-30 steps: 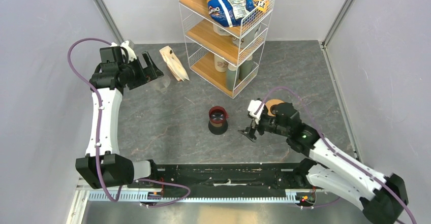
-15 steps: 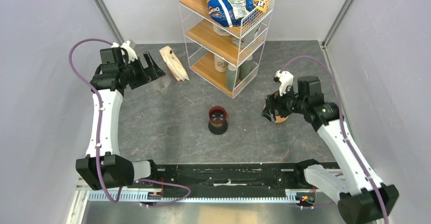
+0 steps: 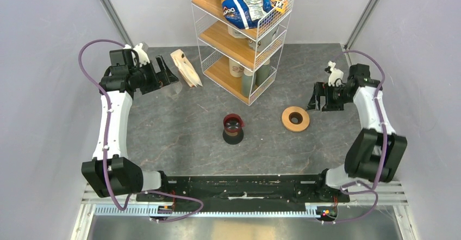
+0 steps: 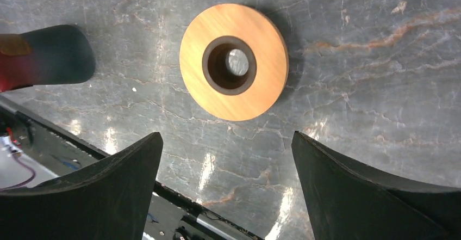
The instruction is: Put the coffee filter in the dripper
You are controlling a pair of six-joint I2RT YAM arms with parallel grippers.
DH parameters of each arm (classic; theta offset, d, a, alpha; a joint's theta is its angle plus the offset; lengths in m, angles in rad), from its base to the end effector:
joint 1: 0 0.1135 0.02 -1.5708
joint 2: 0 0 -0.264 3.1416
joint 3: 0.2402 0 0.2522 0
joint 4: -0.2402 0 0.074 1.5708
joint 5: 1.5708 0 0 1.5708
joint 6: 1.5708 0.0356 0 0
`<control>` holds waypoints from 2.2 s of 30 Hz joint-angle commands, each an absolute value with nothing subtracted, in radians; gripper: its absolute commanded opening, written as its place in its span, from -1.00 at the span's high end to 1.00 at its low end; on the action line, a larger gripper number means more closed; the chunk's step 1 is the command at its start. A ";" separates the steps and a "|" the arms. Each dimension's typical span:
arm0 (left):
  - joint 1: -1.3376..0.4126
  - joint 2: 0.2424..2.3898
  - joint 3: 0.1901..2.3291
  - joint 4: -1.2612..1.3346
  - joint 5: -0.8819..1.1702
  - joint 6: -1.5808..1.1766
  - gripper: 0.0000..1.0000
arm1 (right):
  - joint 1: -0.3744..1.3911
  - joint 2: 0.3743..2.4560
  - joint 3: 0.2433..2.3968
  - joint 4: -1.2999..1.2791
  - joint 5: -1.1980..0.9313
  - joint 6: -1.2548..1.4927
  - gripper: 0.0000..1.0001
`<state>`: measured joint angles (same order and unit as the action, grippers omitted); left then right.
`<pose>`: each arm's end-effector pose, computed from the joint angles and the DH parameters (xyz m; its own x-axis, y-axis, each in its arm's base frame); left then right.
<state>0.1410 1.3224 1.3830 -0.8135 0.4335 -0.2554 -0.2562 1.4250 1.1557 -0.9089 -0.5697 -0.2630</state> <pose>0.2729 0.0236 0.3714 -0.6995 -0.3308 -0.6335 -0.0008 0.8868 -0.4622 0.2695 -0.0507 0.2713 -0.8666 0.0007 -0.4990 -0.2191 0.8979 0.3817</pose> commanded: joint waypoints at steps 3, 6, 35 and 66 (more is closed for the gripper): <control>0.144 1.322 1.394 -0.796 0.518 -0.112 -1.00 | -0.314 1.714 1.357 -1.113 -0.800 -0.478 -0.94; 0.144 1.341 1.408 -0.831 0.533 -0.048 -1.00 | -0.326 1.802 1.388 -1.144 -0.837 -0.551 -0.94; 0.143 1.351 1.406 -0.828 0.576 -0.014 -1.00 | -0.322 2.115 1.447 -1.106 -0.898 -0.584 -0.01; 0.146 1.238 1.360 -0.755 0.728 -0.174 -0.95 | -0.145 1.581 1.338 -1.388 -1.366 -0.431 1.00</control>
